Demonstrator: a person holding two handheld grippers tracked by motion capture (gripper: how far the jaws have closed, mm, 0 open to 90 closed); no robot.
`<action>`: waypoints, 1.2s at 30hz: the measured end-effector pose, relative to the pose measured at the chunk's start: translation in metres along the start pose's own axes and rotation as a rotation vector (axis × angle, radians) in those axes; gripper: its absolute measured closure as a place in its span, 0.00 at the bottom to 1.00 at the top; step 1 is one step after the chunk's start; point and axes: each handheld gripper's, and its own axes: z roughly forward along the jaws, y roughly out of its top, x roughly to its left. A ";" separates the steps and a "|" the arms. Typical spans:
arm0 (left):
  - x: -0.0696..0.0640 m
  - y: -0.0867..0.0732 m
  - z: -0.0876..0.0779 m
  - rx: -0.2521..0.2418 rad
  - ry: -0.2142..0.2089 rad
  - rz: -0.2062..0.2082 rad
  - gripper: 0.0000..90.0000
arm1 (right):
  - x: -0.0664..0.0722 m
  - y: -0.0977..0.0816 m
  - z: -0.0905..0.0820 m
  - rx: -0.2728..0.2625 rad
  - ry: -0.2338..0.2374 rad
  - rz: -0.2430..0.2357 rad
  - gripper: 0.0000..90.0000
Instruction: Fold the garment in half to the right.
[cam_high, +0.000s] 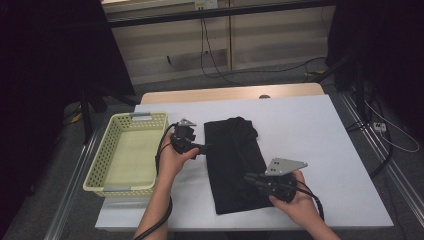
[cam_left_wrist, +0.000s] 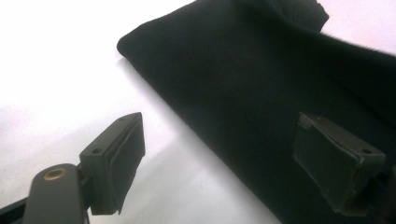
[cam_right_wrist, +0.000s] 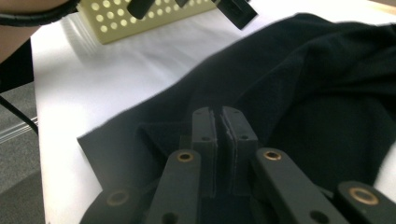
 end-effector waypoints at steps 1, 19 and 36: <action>0.000 0.000 0.000 0.005 0.000 0.003 0.20 | -0.001 -0.002 -0.001 -0.001 -0.002 0.004 0.94; 0.001 -0.003 0.001 0.016 0.012 0.003 0.20 | -0.006 -0.023 -0.009 0.069 -0.006 0.003 0.95; 0.000 -0.003 0.000 0.016 0.011 0.006 0.20 | -0.012 -0.037 -0.033 0.077 -0.018 0.028 0.93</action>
